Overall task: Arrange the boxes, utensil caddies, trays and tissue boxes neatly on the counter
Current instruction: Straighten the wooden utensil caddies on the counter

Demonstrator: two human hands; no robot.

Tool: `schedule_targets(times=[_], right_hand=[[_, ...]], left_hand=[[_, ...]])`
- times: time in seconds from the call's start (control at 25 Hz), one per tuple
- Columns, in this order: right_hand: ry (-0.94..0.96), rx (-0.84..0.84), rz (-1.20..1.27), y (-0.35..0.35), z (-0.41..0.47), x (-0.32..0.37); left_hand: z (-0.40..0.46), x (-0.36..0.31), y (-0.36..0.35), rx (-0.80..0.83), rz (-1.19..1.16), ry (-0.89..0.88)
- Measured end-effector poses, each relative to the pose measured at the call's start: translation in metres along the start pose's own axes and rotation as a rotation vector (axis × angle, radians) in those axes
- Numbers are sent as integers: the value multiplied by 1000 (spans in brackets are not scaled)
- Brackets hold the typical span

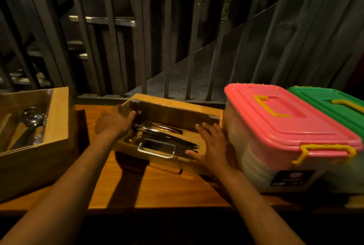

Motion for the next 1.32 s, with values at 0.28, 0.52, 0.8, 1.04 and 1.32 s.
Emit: schedule_targets(times=[0.28,0.52,0.8,1.04,1.32], right_hand=[[-53,107,-356,10,16,0],[-90,30,-349,7,11,-7],[-58,69,-354,6,8,-6],[-17,156,-307,11,3,-2],[95,99,-102,-1,-37,92]], left_hand=[[-67,-26,20,-69,107,-50],[-75,-32,17,-30,55,-71],[-81,-31,24,75,-39,-93],[-100,-11,79,59,-337,-261],[-107,55,141,-105,-216,-178]])
Point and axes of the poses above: each hand's wrist, its own z-axis towards the middle knuckle, its own y-axis out of the back of the hand, x = y × z, the point moved 8 cm from there along z, towards the middle knuckle, and after that the axes turned 14 degrees about -x, right-handed, at the moved point
